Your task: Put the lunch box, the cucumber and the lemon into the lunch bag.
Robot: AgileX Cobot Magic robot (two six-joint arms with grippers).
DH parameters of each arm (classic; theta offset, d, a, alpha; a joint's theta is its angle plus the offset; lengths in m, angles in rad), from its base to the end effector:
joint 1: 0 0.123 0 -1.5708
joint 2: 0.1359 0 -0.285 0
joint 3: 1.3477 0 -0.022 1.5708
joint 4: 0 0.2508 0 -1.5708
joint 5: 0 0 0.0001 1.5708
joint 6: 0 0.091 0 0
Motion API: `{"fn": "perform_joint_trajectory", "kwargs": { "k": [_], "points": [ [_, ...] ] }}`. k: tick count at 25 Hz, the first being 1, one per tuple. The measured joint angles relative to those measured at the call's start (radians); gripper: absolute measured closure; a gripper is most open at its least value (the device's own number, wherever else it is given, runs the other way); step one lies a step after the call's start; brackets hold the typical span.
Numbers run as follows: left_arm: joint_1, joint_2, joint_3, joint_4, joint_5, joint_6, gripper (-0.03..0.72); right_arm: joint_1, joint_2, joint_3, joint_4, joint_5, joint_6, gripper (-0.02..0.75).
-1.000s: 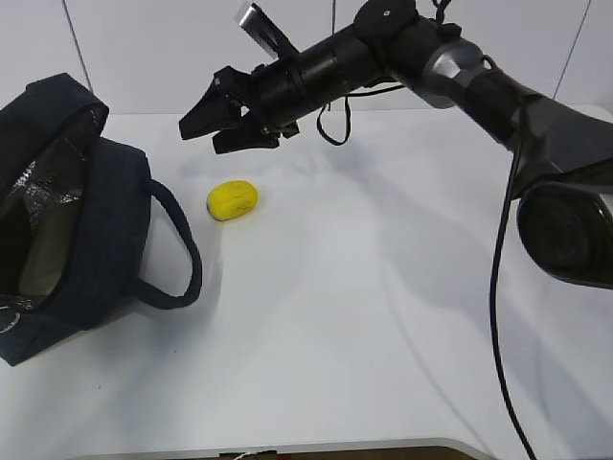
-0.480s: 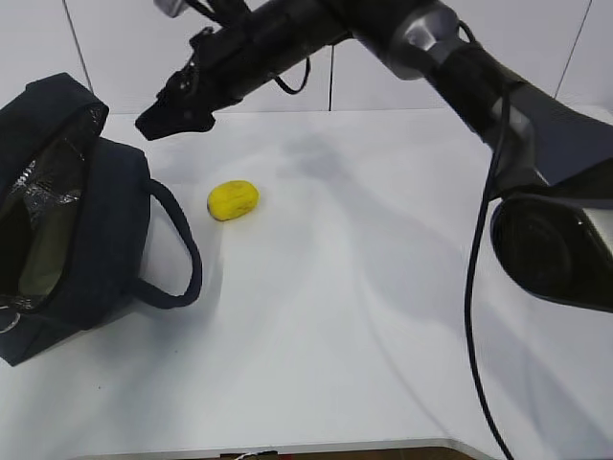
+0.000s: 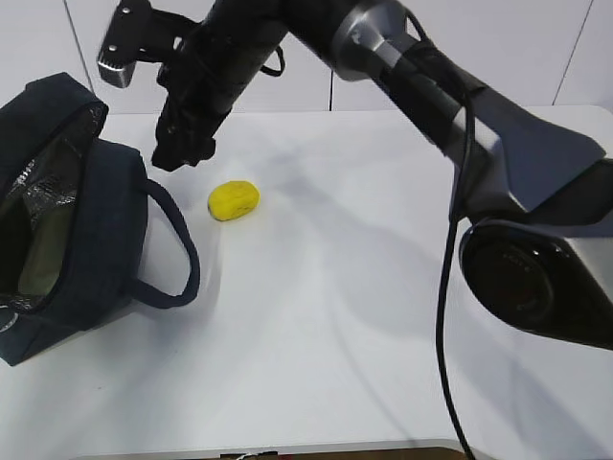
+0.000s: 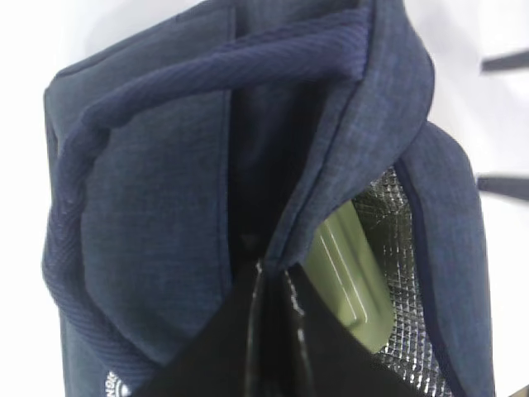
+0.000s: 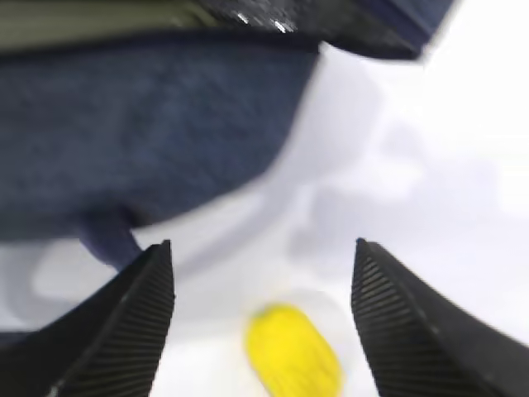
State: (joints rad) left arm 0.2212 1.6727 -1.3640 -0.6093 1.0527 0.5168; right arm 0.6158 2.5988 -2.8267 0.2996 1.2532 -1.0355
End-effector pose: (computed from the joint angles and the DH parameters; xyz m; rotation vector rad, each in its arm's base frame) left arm 0.3478 0.0318 0.2932 0.0871 2.6081 -0.5771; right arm 0.4309 0.3362 0.2647 -1.8045 1.6654 0.2140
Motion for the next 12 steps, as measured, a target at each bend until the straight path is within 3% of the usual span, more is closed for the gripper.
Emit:
{"fn": "perform_joint_trajectory", "kwargs": {
  "k": [12],
  "points": [
    [0.0,0.0,0.0,0.0,-0.002,0.012,0.7,-0.014,-0.027,0.033,-0.073,0.002,0.026,0.205]
  ]
}}
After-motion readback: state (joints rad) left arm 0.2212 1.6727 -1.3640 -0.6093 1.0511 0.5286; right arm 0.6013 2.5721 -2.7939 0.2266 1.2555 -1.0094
